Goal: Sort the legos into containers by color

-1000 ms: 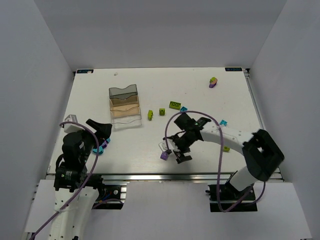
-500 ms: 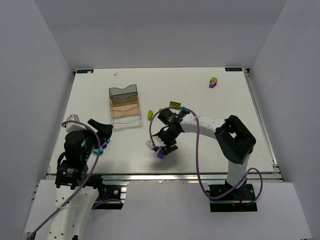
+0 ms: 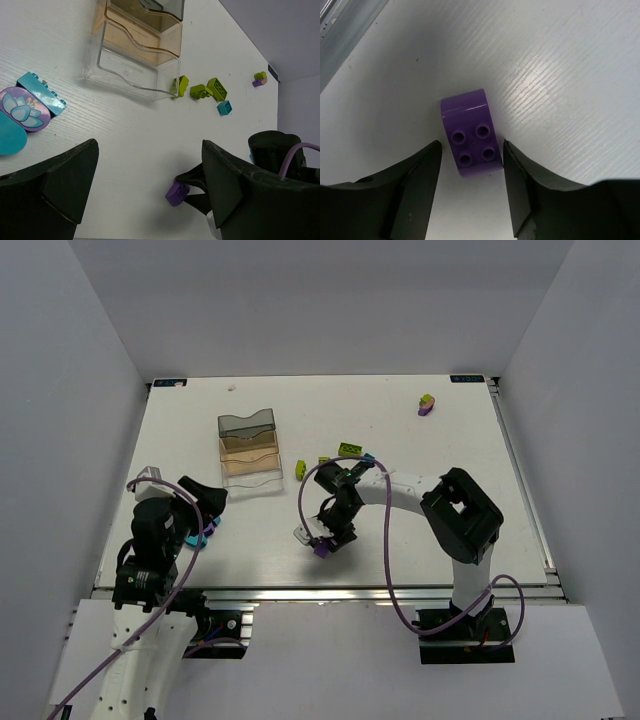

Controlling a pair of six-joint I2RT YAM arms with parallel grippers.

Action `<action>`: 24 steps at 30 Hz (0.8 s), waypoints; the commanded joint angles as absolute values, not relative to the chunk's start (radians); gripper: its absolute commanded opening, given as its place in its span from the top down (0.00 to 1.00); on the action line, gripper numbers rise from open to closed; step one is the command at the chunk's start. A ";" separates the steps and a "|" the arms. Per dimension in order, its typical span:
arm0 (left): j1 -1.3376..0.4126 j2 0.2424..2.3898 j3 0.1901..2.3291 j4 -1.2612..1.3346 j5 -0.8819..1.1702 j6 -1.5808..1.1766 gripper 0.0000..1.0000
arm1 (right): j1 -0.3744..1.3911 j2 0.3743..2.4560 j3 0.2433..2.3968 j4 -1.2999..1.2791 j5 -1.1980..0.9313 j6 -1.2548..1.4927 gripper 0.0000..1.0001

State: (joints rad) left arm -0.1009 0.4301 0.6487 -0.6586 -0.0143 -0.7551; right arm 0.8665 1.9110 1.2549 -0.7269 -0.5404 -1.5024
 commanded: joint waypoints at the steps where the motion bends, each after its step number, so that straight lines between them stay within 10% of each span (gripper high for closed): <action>1: -0.098 0.428 0.647 -0.655 -0.008 -0.741 0.07 | 0.876 1.924 1.282 -0.723 -0.548 -1.494 0.43; 16: -0.098 0.387 0.647 -0.686 -0.034 -0.758 0.07 | 0.874 1.821 1.360 -0.549 -0.607 -1.114 0.99; 24: -0.098 0.379 0.658 -0.710 -0.041 -0.761 0.07 | 0.867 1.858 1.503 -0.256 -0.502 -0.678 1.00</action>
